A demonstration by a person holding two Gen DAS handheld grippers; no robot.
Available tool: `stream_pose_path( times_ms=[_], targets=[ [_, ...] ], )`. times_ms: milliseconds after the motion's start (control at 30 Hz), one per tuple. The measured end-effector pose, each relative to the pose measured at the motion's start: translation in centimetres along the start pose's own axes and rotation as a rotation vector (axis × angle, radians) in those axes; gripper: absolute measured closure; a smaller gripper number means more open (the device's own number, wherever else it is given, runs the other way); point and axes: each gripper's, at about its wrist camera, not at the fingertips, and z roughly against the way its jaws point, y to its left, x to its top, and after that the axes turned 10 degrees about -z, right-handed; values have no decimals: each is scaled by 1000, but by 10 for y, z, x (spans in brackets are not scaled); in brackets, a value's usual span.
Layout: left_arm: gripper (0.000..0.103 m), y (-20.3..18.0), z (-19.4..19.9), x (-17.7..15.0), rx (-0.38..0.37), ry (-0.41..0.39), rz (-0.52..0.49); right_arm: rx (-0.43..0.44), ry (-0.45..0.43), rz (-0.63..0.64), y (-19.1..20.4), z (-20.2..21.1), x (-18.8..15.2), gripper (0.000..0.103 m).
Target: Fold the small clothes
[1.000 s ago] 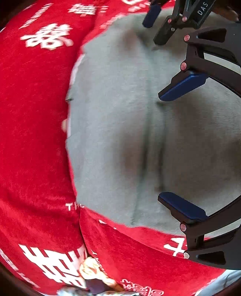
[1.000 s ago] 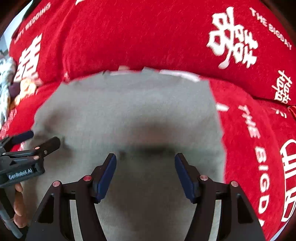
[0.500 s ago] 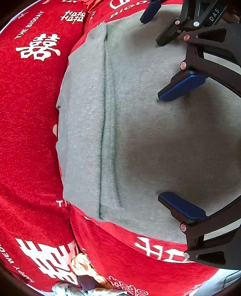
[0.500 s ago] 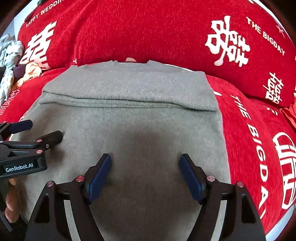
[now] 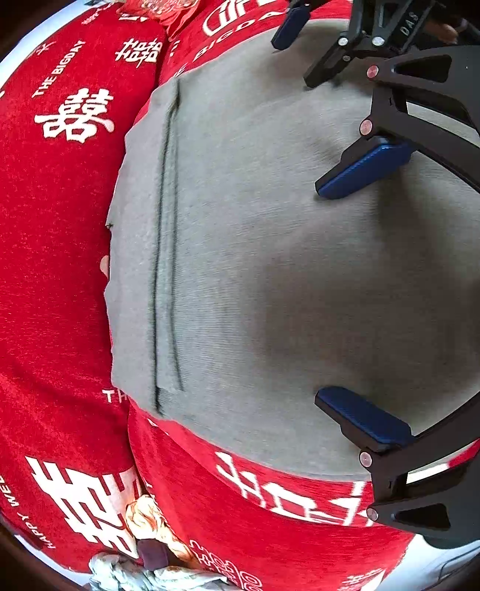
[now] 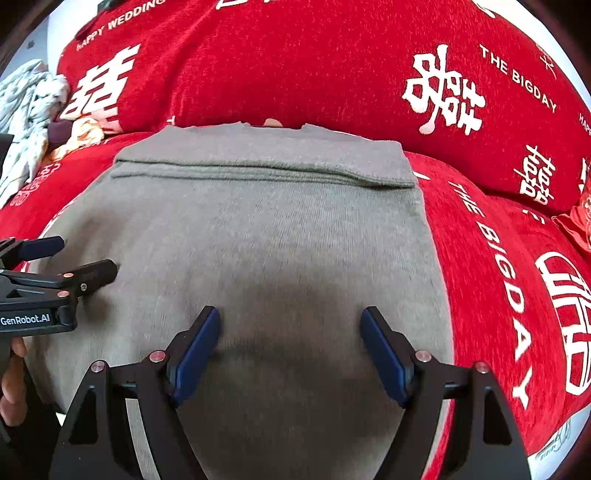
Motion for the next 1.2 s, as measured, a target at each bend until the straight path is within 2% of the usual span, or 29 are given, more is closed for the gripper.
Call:
stream_pose_path(
  times_ms=[100,267,467,567,633,700,767,833,967,1000,1033,1067,1100,1133,1167,1200],
  targets=[
    [1,-1,8,-15,-12,-12,-19,26,18,26,-4,7,-11,20],
    [1,4,18,-35,-56,-10,-41,28,27,145,-6,21,-37,20],
    [1,4,30,-64,-37,38,-124,17,55,198,-15,34,-59,20],
    [1,23,43,-78,-18,19,-47,-6,78,202,-19,45,-68,19],
    [1,47,45,-90,-11,27,68,-31,66,159,-29,52,-72,19],
    [1,70,37,-100,-54,65,192,-29,75,87,-43,55,-77,19],
    [1,81,23,-107,-104,126,271,4,138,24,-54,48,-85,19],
    [1,82,19,-110,-133,141,308,16,178,0,-56,42,-92,18],
    [1,63,19,-109,-146,155,270,-21,167,97,-35,40,-105,20],
    [1,58,19,-110,-161,160,263,-20,166,115,-31,41,-107,22],
    [5,55,19,-109,-163,162,255,-24,162,128,-29,42,-108,31],
    [12,54,21,-109,-162,159,250,-30,156,130,-29,43,-108,45],
    [18,50,25,-110,-167,151,242,-11,153,115,-32,45,-107,52],
    [33,48,29,-108,-168,142,229,35,157,84,-37,48,-105,71],
    [54,48,34,-107,-167,134,216,84,169,56,-42,49,-104,93],
    [67,49,39,-107,-174,125,203,135,179,13,-48,50,-102,92]
  ],
)
